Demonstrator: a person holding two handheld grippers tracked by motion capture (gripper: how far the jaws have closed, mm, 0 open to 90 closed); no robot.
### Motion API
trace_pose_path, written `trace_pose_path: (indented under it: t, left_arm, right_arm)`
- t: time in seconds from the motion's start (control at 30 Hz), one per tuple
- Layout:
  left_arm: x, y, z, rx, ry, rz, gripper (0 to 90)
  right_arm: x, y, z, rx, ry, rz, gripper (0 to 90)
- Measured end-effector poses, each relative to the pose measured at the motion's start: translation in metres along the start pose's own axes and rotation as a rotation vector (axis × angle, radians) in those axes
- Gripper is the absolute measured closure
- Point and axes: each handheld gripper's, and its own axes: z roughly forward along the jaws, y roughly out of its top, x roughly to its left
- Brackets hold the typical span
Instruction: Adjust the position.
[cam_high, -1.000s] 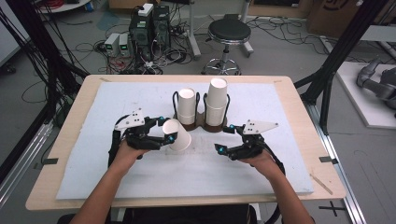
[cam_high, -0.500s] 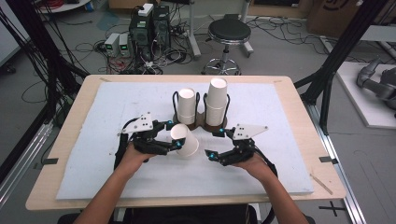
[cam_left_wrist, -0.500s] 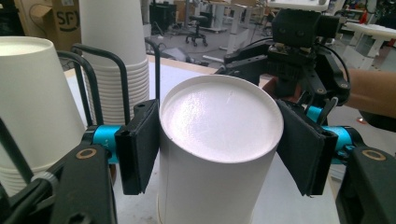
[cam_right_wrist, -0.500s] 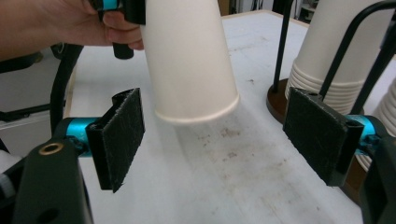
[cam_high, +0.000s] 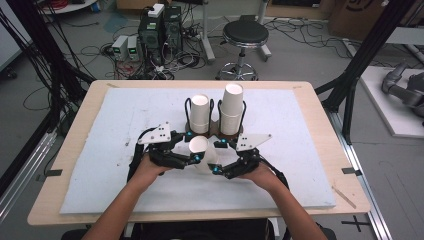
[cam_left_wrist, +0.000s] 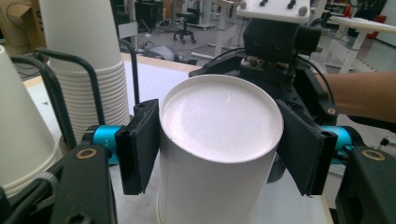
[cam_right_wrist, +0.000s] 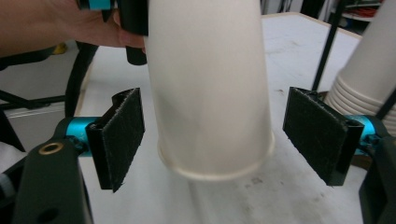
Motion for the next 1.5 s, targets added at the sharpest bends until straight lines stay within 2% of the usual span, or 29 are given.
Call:
trace_pose_path:
  t: [0.13, 0.27, 0.4, 0.5, 0.53, 0.6, 0.77, 0.83, 0.93, 0.97, 1.0, 1.03, 1.07, 1.13, 1.17, 1.2, 1.27, 1.4, 1.43, 1.5]
  left_arm:
    - [-0.003, 0.002, 0.001, -0.017, -0.013, -0.002, 34.3]
    - [-0.003, 0.004, 0.000, -0.027, -0.022, -0.003, 34.3]
    - [-0.001, 0.003, -0.002, -0.026, -0.025, -0.011, 34.2]
    - [0.001, 0.003, -0.003, -0.020, -0.014, -0.013, 33.6]
    - [0.000, 0.004, -0.004, 0.000, 0.014, 0.009, 29.0]
    - [0.000, 0.005, -0.004, 0.013, 0.028, 0.011, 21.2]
    - [0.002, 0.007, -0.006, 0.013, 0.012, 0.016, 20.2]
    - [0.001, 0.008, -0.007, 0.004, -0.011, 0.018, 20.3]
    - [0.000, 0.008, -0.006, 0.019, -0.038, 0.033, 21.4]
    - [0.000, 0.008, -0.006, 0.019, -0.038, 0.033, 25.0]
    - [-0.001, 0.007, -0.006, 0.018, -0.080, 0.042, 34.6]
    - [-0.001, 0.007, -0.006, 0.018, -0.080, 0.042, 34.8]
    - [0.000, 0.007, -0.006, 0.022, -0.090, 0.045, 35.0]
    - [0.001, 0.006, -0.006, 0.022, -0.096, 0.032, 35.0]
    - [0.001, 0.006, -0.006, 0.022, -0.096, 0.032, 35.1]
    - [0.002, 0.006, -0.008, 0.011, -0.099, 0.030, 35.1]
    - [0.002, 0.006, -0.010, -0.026, -0.116, 0.005, 35.1]
    - [0.002, 0.007, -0.011, -0.046, -0.131, 0.004, 35.2]
    - [0.002, 0.007, -0.011, -0.041, -0.132, 0.007, 35.2]
    - [0.002, 0.007, -0.011, -0.042, -0.132, 0.005, 35.3]
  right_arm:
    - [0.002, 0.000, 0.009, 0.012, -0.003, -0.025, 21.1]
    - [0.001, -0.001, 0.013, 0.011, 0.009, -0.023, 21.2]
    - [-0.001, 0.000, 0.012, 0.007, 0.027, -0.060, 28.9]
    - [-0.003, 0.001, 0.010, 0.013, 0.032, -0.069, 30.9]
    - [-0.005, 0.004, 0.009, 0.010, 0.043, -0.064, 31.9]
    - [-0.006, 0.007, 0.006, -0.012, 0.052, -0.065, 32.9]
    - [-0.007, 0.012, 0.004, 0.024, 0.071, -0.096, 33.8]
    - [-0.006, 0.012, 0.004, 0.042, 0.079, -0.098, 33.8]
    - [-0.005, 0.011, 0.008, 0.058, 0.099, -0.110, 33.9]
    - [-0.004, 0.010, 0.009, 0.062, 0.109, -0.106, 33.9]
    - [-0.004, 0.010, 0.010, 0.068, 0.118, -0.104, 33.9]
    - [-0.004, 0.010, 0.010, 0.068, 0.118, -0.104, 33.9]
    - [-0.003, 0.009, 0.012, 0.074, 0.147, -0.086, 30.8]
    - [-0.002, 0.008, 0.014, 0.075, 0.145, -0.050, 24.7]
    - [-0.002, 0.008, 0.014, 0.075, 0.145, -0.050, 24.7]
    - [-0.001, 0.009, 0.015, 0.049, 0.157, 0.003, 18.7]
    - [0.001, 0.009, 0.016, 0.033, 0.149, 0.012, 18.7]
    - [0.003, 0.007, 0.018, 0.026, 0.139, 0.011, 18.8]
    - [0.001, 0.007, 0.016, 0.017, 0.158, -0.010, 25.4]
    - [0.001, 0.007, 0.015, 0.021, 0.159, -0.021, 26.3]
